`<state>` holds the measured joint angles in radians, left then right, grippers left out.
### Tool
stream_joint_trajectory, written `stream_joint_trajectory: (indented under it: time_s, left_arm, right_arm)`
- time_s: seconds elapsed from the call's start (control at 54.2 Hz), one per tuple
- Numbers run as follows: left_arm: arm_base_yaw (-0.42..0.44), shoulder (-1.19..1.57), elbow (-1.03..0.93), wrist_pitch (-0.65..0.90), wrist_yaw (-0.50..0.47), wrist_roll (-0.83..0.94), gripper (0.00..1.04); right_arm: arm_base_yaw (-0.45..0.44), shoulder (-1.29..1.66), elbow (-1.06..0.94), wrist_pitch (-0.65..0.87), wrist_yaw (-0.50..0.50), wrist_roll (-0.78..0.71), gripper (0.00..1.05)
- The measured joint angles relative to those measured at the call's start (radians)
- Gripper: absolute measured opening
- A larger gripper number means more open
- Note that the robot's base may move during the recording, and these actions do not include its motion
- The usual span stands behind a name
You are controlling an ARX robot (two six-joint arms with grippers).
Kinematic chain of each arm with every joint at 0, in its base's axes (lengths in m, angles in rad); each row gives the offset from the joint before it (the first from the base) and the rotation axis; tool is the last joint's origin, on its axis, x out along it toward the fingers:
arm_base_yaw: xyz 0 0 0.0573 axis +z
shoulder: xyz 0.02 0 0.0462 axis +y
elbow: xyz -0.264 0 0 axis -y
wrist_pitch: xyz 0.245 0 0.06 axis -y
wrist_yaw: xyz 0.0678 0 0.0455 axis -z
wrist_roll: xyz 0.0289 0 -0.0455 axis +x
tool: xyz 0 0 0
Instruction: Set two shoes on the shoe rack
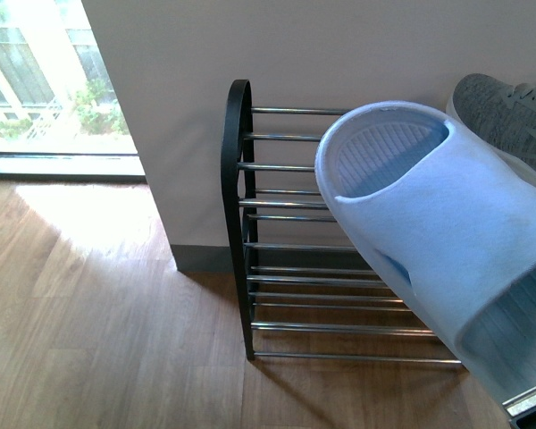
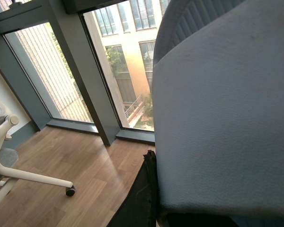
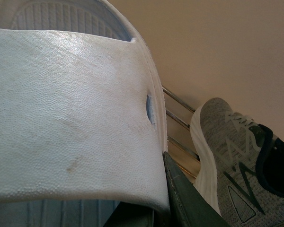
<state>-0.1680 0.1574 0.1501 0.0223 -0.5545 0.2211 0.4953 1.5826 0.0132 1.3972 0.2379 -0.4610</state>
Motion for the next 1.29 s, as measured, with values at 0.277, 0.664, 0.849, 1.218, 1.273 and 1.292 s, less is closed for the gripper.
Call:
stream_joint_trajectory:
  time_s: [0.277,0.664,0.849,1.218,1.273,1.292]
  left_arm:
    - [0.0,0.0,0.0,0.0,0.0,0.0,0.02]
    - [0.0,0.0,0.0,-0.001,0.001,0.0,0.02]
    - [0.0,0.0,0.0,-0.001,0.001,0.0,0.02]
    - [0.0,0.0,0.0,-0.001,0.001,0.0,0.02]
    - [0.0,0.0,0.0,-0.001,0.001,0.0,0.02]
    - [0.0,0.0,0.0,-0.001,0.001,0.0,0.02]
  right_arm:
    - [0.0,0.001,0.0,0.0,0.001,0.0,0.02]
    - [0.0,0.005,0.0,0.0,0.001,0.0,0.02]
    - [0.0,0.005,0.0,0.0,0.001,0.0,0.02]
    - [0.0,0.009,0.0,0.0,0.001,0.0,0.02]
    - [0.0,0.011,0.0,0.0,0.001,0.002,0.02]
    - [0.002,0.037,0.018,-0.003,0.013,0.03,0.02]
